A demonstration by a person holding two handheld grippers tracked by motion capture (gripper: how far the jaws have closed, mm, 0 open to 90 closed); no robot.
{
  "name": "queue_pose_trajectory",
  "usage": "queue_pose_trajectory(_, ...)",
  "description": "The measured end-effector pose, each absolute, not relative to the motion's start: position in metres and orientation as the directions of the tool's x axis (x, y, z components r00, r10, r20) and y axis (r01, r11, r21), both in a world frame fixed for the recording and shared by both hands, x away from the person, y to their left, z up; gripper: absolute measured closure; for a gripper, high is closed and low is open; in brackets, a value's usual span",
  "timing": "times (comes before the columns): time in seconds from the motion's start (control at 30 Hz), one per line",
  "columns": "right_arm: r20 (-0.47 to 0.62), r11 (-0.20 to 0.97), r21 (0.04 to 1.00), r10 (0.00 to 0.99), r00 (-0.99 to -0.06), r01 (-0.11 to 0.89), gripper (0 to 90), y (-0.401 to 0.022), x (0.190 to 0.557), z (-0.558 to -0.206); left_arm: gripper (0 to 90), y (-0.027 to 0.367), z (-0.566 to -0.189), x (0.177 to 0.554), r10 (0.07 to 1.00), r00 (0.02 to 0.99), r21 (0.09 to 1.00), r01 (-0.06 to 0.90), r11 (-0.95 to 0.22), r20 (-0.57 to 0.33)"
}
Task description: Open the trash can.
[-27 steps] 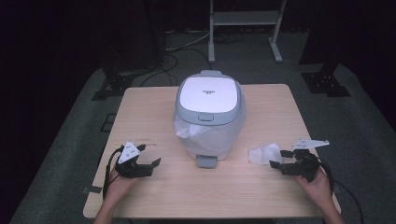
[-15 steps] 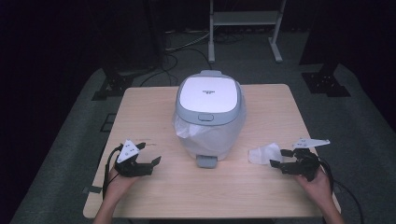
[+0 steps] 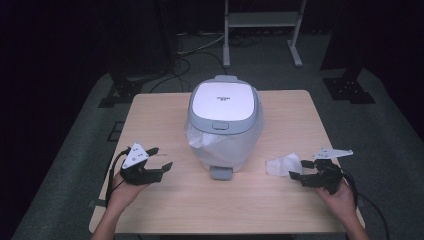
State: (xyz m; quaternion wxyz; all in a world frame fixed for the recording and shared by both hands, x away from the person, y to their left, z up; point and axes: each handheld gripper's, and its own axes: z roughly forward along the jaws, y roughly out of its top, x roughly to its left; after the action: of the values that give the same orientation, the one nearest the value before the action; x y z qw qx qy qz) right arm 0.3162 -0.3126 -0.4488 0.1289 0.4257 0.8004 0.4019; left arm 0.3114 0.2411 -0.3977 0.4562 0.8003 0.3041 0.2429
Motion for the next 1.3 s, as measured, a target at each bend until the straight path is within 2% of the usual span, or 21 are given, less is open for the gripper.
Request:
queue_pose_trajectory(0.07, 0.136, 0.314, 0.754, 0.785, -0.604, 0.577, 27.7, -0.312, 0.316, -0.448, 31.8, 0.243, -0.391, 0.31, 0.701, 0.704, 0.88, 0.258, -0.398, 0.111)
queue_pose_trajectory(0.17, 0.135, 0.317, 0.753, 0.784, -0.606, 0.576, 27.6, -0.312, 0.316, -0.449, 33.5, 0.244, -0.383, 0.309, 0.695, 0.71, 0.881, 0.251, -0.4, 0.113)
queue_pose_trajectory(0.2, 0.133, 0.32, 0.75, 0.784, -0.606, 0.579, 27.7, -0.312, 0.315, -0.449, 37.8, 0.245, -0.379, 0.309, 0.69, 0.716, 0.883, 0.249, -0.398, 0.11)
queue_pose_trajectory(0.37, 0.131, 0.318, 0.751, 0.787, -0.603, 0.579, 27.7, -0.313, 0.313, -0.448, 43.0, 0.247, -0.368, 0.307, 0.676, 0.73, 0.888, 0.241, -0.391, 0.1)
queue_pose_trajectory(0.7, 0.129, 0.318, 0.749, 0.79, -0.599, 0.581, 27.7, -0.312, 0.311, -0.448, 60.1, 0.247, -0.342, 0.3, 0.639, 0.763, 0.891, 0.217, -0.399, 0.1)
queue_pose_trajectory(1.1, 0.129, 0.319, 0.747, 0.79, -0.599, 0.582, 27.7, -0.312, 0.311, -0.447, 69.0, 0.239, -0.304, 0.291, 0.59, 0.799, 0.892, 0.179, -0.414, 0.113)
queue_pose_trajectory(1.3, 0.131, 0.316, 0.749, 0.791, -0.598, 0.582, 27.6, -0.312, 0.311, -0.447, 69.8, 0.234, -0.288, 0.29, 0.562, 0.819, 0.895, 0.161, -0.417, 0.115)
